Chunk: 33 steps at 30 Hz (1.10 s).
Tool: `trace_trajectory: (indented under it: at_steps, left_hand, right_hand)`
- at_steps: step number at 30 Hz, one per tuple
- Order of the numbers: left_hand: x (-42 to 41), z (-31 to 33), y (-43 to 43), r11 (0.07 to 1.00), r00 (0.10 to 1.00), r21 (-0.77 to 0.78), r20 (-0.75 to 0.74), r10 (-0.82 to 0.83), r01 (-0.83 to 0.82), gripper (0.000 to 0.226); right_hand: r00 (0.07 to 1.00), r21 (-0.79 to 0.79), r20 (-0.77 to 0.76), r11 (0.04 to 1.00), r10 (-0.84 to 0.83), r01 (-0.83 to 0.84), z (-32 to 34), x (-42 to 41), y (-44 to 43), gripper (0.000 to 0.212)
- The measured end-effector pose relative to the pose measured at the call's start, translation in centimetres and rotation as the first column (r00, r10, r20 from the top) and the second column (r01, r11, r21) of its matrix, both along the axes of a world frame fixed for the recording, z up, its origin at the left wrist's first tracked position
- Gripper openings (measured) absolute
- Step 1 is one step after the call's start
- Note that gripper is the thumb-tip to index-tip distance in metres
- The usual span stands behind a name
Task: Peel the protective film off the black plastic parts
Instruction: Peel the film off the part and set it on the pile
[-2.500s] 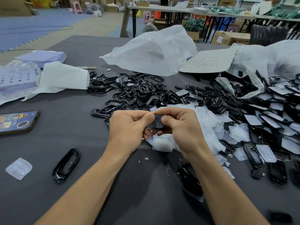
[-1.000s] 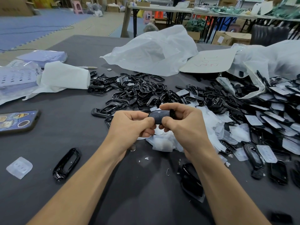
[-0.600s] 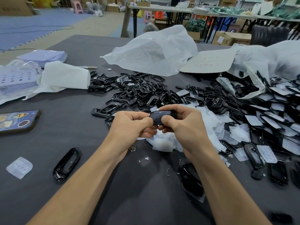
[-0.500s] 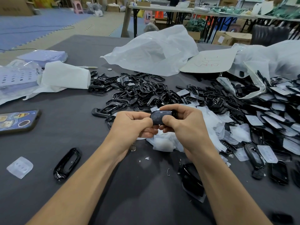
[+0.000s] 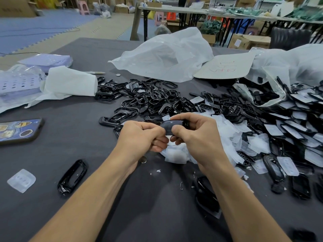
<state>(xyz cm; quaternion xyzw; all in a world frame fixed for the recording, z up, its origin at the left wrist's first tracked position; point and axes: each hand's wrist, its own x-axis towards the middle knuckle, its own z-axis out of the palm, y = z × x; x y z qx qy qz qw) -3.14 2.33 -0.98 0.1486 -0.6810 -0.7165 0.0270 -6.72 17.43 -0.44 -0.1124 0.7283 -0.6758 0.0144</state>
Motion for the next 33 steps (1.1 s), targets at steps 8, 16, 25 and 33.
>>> trace_trajectory:
  at_steps: [8, 16, 25, 33]
  left_hand:
    - [0.22, -0.23, 0.05, 1.000, 1.000, -0.003, 0.022, -0.008, 0.008, 0.028]
    - [0.21, -0.19, 0.12, 0.999, 0.999, 0.051, 0.040, -0.011, 0.009, 0.027]
    - [0.38, 0.08, -0.12, 0.997, 0.999, 0.071, -0.015, -0.041, 0.042, 0.030]
    - [0.44, -0.04, -0.16, 0.989, 0.982, -0.106, -0.171, 0.083, -0.102, 0.014]
  right_hand:
    - [1.000, -0.009, 0.007, 1.000, 0.029, -0.029, 0.00, -0.28, 0.09, 0.044]
    - [0.994, -0.103, 0.059, 0.991, 0.089, -0.083, -0.15, -0.52, 0.26, 0.043]
    - [0.995, -0.116, 0.077, 0.992, 0.062, -0.053, -0.14, -0.58, 0.36, 0.036]
    - [0.996, -0.115, 0.071, 0.993, 0.045, -0.036, -0.21, -0.46, 0.12, 0.044]
